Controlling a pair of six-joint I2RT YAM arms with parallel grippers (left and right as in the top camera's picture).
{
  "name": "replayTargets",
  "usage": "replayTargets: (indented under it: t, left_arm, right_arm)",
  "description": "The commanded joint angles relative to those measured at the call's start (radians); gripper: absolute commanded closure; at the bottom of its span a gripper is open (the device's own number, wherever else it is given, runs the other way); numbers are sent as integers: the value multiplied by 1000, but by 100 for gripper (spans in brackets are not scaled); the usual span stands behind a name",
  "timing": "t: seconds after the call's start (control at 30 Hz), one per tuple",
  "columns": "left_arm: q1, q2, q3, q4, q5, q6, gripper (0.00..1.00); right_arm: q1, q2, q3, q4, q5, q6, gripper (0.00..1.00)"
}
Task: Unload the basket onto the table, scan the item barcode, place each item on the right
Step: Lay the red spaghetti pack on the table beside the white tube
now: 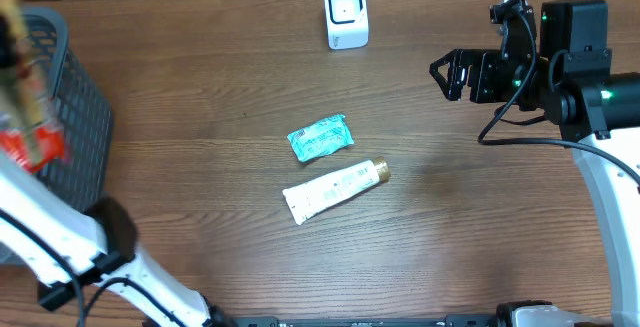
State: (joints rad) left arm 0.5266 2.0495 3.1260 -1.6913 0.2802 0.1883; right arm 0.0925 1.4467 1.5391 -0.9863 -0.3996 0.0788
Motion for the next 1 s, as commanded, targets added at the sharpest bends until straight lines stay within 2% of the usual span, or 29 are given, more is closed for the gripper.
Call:
replayTargets:
  t: [0.0,0.1,0.23,0.53,0.73,0.87,0.97]
  left_arm:
    - [-156,2,-4,2,47,15,96]
    - [-284,6,-61,2,-34,18,96]
    - [-423,6,-198,2,-44,27,96]
    - [-695,7,-709,28,-42,212,96]
    - [-841,7,-1015,182,65,341,96]
    - [-915,7,-1183,321,29,374,96]
    - [-937,7,-1268,385,0,375,92]
  right_arm:
    - [4,3,20,4,5,0,0]
    - [4,3,20,-2,5,0,0]
    - [4,3,20,-3,6,0,0]
    - [4,3,20,-3,39,0,0]
    - [4,6,20,-3,43,0,0]
    - [4,15,20,-11,42,0,0]
    - [4,27,20,-18,43,0,0]
